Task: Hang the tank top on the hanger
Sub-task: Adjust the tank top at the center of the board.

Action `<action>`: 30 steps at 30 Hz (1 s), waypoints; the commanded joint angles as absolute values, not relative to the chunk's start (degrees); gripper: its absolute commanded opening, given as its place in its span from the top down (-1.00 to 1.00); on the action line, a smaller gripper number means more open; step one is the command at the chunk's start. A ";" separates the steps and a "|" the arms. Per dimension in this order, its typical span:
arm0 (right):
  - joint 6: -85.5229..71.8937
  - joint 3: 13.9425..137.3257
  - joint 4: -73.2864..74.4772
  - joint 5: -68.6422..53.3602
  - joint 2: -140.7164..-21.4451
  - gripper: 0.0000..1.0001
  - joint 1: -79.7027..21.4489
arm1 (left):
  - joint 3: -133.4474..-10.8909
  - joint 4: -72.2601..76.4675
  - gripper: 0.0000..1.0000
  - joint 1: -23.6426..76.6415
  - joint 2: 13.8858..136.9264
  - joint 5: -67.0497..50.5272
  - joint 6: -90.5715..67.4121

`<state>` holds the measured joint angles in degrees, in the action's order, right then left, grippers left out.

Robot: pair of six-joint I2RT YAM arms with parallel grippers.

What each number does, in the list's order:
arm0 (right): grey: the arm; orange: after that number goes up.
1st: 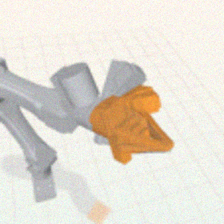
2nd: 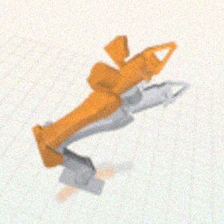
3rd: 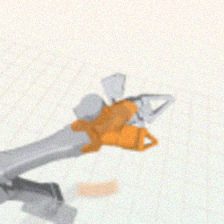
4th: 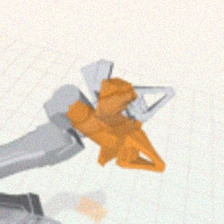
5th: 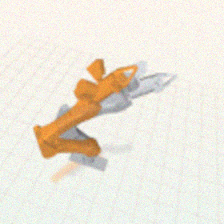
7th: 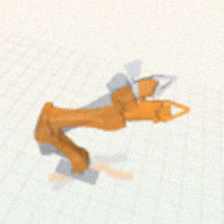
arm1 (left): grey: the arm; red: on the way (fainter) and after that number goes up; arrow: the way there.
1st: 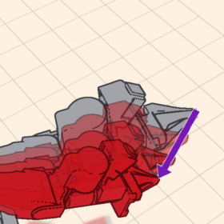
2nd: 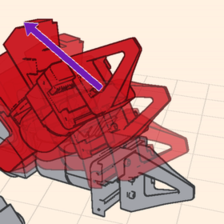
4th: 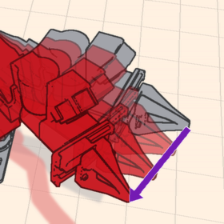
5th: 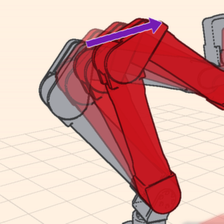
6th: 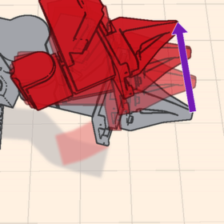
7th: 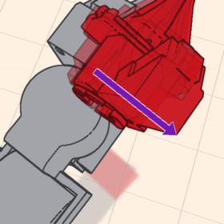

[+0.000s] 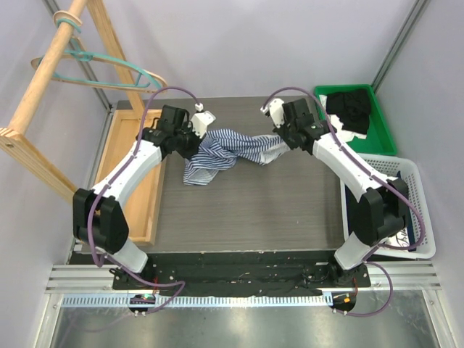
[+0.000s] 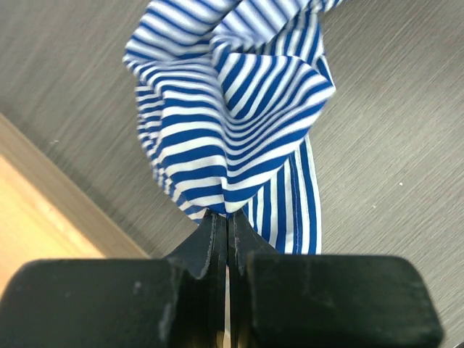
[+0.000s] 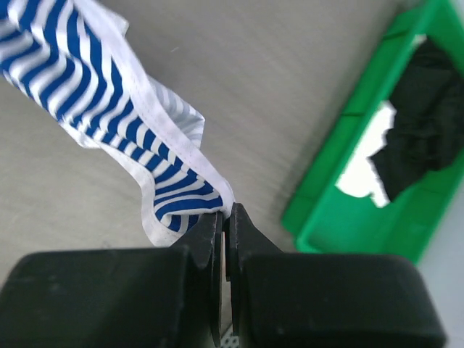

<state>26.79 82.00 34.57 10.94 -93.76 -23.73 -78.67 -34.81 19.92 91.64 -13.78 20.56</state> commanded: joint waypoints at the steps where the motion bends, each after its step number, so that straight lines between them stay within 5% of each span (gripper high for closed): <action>1: 29.09 88.06 30.68 17.74 -90.62 0.98 -22.59 | -80.07 -37.79 1.00 20.13 85.96 -12.92 23.55; 20: 30.24 92.37 24.17 24.26 -83.68 0.98 -21.53 | -84.38 -46.49 0.99 20.13 74.45 -12.92 29.88; 30: 28.65 83.50 20.57 24.26 -86.56 0.98 -21.45 | -78.05 -43.51 0.69 20.04 78.30 -12.66 31.03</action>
